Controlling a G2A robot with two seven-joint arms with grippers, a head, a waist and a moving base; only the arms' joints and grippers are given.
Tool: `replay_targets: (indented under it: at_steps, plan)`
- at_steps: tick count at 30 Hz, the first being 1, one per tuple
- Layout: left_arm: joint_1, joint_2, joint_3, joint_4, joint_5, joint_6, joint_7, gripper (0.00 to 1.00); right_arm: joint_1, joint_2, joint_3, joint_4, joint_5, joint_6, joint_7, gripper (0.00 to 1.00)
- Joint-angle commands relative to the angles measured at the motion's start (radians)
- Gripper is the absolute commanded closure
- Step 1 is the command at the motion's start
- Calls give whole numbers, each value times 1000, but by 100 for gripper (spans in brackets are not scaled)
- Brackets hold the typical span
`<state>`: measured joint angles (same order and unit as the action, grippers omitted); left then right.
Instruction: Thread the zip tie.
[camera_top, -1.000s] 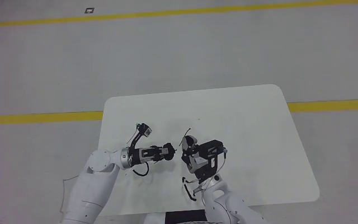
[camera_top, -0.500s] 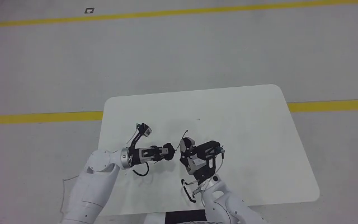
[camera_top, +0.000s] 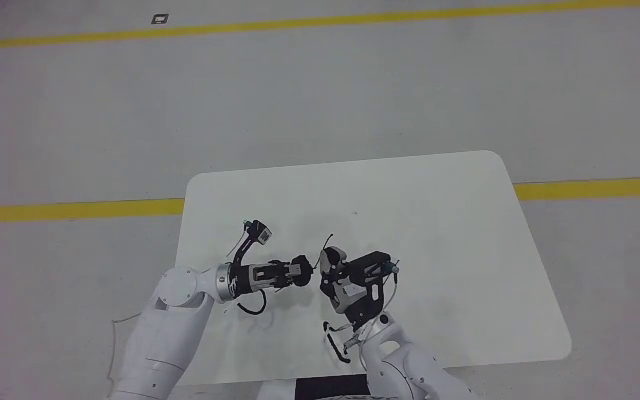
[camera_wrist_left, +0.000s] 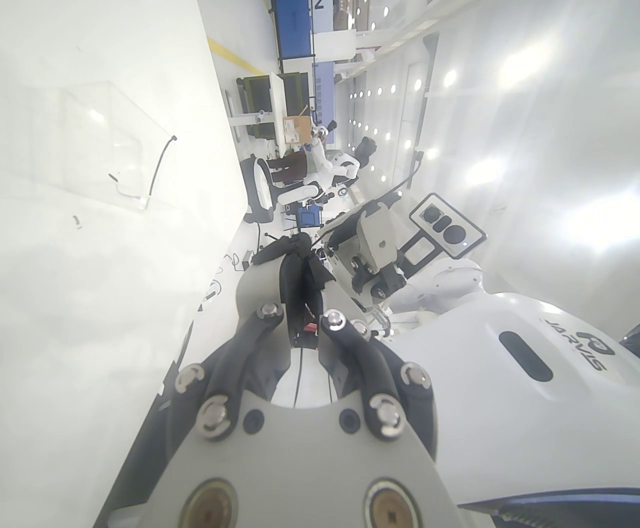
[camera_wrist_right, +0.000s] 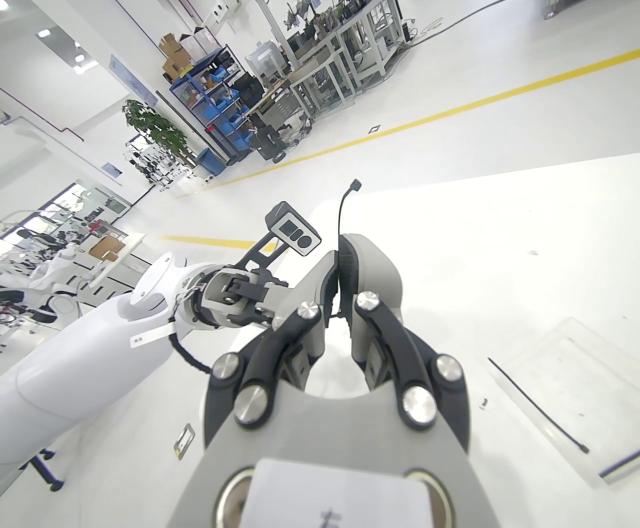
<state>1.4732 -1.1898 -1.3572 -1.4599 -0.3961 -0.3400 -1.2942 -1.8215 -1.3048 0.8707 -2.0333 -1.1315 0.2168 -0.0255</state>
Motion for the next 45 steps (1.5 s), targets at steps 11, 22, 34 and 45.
replay_targets:
  at_steps: [11, 22, 34, 45]
  plan:
    - [0, 0, 0, 0, 0, 0, 0, 100, -1, 0, -1, 8, -8, -3, 6, 100]
    - [0, 0, 0, 0, 0, 0, 0, 100, 0, -3, -1, 10, 19, -2, -5, 100]
    - [0, 0, 0, 0, 0, 0, 0, 100, 5, -7, -5, 21, 64, -6, -3, 100]
    - [0, 0, 0, 0, 0, 0, 0, 100, 10, -11, -10, 27, 54, 24, 6, 100]
